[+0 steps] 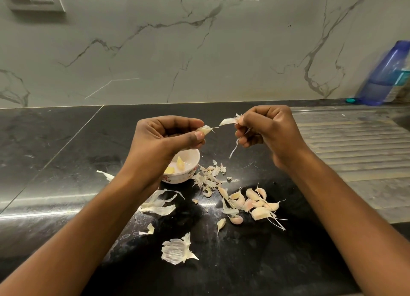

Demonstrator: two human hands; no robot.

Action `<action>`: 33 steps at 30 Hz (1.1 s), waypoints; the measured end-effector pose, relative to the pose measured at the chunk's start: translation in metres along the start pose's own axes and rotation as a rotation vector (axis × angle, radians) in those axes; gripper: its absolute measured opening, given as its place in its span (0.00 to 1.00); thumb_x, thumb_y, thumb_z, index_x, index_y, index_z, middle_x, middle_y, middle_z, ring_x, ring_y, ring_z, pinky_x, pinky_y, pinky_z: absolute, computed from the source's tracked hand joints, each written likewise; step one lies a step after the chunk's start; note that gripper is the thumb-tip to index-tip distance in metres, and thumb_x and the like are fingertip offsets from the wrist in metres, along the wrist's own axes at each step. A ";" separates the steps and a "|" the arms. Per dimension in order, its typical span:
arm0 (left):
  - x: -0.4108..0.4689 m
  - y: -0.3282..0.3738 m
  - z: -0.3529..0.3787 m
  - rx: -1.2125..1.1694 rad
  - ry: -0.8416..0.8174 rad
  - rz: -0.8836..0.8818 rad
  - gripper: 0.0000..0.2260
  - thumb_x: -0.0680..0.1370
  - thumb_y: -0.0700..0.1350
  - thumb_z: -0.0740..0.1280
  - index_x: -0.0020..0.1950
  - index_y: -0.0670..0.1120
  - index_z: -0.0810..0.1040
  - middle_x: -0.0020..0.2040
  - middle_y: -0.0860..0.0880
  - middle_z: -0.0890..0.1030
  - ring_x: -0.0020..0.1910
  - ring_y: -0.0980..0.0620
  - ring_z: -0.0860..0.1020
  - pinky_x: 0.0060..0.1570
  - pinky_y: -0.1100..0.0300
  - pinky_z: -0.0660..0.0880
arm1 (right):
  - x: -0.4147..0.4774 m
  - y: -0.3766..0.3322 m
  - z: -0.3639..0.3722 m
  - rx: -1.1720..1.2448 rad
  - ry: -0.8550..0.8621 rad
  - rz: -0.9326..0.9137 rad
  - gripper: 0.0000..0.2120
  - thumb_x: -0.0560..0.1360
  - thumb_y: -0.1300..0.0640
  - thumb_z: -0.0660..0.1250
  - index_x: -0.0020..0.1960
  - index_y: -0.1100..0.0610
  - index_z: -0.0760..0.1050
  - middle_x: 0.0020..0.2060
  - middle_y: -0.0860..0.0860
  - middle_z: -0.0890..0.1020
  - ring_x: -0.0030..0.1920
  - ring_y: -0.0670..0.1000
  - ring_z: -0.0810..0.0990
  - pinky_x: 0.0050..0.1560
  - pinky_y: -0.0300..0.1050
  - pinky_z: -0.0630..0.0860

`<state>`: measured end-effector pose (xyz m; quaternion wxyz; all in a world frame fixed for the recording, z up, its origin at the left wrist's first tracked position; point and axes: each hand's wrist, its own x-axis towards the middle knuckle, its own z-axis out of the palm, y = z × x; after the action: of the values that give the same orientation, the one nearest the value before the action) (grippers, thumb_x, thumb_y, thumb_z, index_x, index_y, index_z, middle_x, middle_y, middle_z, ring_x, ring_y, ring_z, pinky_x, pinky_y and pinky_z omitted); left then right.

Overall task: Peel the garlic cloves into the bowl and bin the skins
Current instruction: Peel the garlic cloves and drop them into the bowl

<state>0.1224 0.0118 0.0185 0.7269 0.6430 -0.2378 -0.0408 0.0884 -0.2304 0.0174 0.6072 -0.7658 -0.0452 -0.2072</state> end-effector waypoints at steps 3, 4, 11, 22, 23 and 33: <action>0.000 -0.002 0.001 0.009 0.000 -0.006 0.16 0.68 0.39 0.77 0.56 0.40 0.86 0.51 0.42 0.88 0.50 0.41 0.88 0.54 0.54 0.84 | -0.001 0.000 -0.001 -0.073 -0.140 0.037 0.08 0.80 0.65 0.70 0.45 0.67 0.84 0.35 0.58 0.85 0.32 0.54 0.82 0.34 0.43 0.80; -0.001 -0.002 0.001 0.021 0.000 -0.007 0.17 0.68 0.39 0.77 0.56 0.40 0.86 0.51 0.42 0.88 0.51 0.42 0.88 0.55 0.54 0.84 | -0.003 0.000 0.000 -0.102 -0.190 0.046 0.07 0.80 0.65 0.71 0.45 0.67 0.84 0.35 0.58 0.86 0.33 0.54 0.82 0.34 0.43 0.81; -0.001 -0.003 0.002 0.046 -0.009 -0.035 0.17 0.68 0.39 0.77 0.57 0.41 0.85 0.51 0.43 0.89 0.51 0.44 0.88 0.56 0.55 0.84 | -0.004 0.000 0.002 -0.160 -0.311 0.074 0.06 0.75 0.62 0.78 0.49 0.64 0.85 0.39 0.57 0.88 0.37 0.54 0.87 0.40 0.44 0.85; -0.001 -0.004 0.007 0.100 -0.012 -0.022 0.09 0.76 0.34 0.74 0.53 0.44 0.87 0.49 0.46 0.89 0.51 0.48 0.88 0.54 0.60 0.83 | -0.005 0.001 0.009 -0.013 -0.353 0.093 0.07 0.82 0.65 0.69 0.55 0.67 0.85 0.46 0.62 0.88 0.46 0.61 0.88 0.48 0.51 0.87; -0.001 -0.004 0.006 0.111 -0.014 -0.017 0.08 0.76 0.35 0.74 0.53 0.44 0.87 0.49 0.46 0.89 0.51 0.48 0.88 0.54 0.59 0.84 | -0.006 0.000 0.010 -0.004 -0.356 0.095 0.08 0.81 0.63 0.71 0.55 0.67 0.85 0.46 0.61 0.88 0.46 0.62 0.88 0.48 0.51 0.87; -0.002 -0.005 0.005 0.175 -0.040 -0.014 0.10 0.74 0.38 0.76 0.54 0.41 0.86 0.47 0.45 0.89 0.47 0.47 0.88 0.47 0.63 0.83 | -0.007 0.002 0.016 -0.005 -0.333 0.086 0.09 0.79 0.60 0.74 0.57 0.64 0.84 0.45 0.59 0.89 0.44 0.57 0.89 0.47 0.47 0.87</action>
<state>0.1193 0.0070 0.0132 0.6628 0.7047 -0.2505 -0.0377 0.0871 -0.2145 0.0100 0.5975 -0.7924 -0.1118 -0.0512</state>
